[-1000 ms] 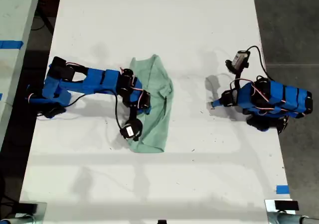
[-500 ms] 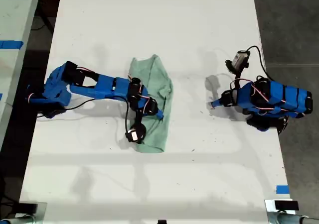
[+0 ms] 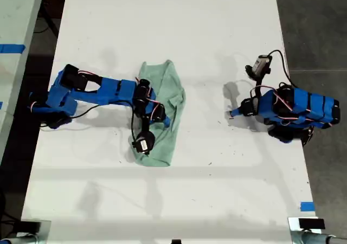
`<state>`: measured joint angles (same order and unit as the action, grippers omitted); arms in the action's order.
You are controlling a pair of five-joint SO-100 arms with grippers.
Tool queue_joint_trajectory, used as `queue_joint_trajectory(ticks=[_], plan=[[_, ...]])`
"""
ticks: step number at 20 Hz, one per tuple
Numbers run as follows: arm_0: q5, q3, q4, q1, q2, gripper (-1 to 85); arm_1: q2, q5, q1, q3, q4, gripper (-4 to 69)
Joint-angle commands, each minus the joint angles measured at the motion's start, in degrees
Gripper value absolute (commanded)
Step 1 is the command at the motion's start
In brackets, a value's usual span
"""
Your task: Fold t shirt
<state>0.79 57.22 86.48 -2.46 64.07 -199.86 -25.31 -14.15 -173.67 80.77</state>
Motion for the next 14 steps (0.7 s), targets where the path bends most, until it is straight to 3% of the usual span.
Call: queue_joint_trajectory(ticks=[1, 7, 10, 14], plan=[[-1.1, -0.9, 2.7, -0.4, 8.0, 19.9, -0.7, -1.3, 0.1, -2.1, 0.1, 1.9], [-1.9, 12.0, 4.6, -1.6, 17.8, 18.9, -0.7, -1.4, 0.1, -2.1, 0.1, 1.9], [-2.0, 6.8, 4.6, -1.4, 11.6, 17.6, -0.7, -1.5, -0.1, -2.1, 0.1, 1.9], [6.8, -1.4, 3.0, 0.8, 2.3, 17.4, -0.7, -1.5, -0.1, -2.1, 0.1, 1.9]])
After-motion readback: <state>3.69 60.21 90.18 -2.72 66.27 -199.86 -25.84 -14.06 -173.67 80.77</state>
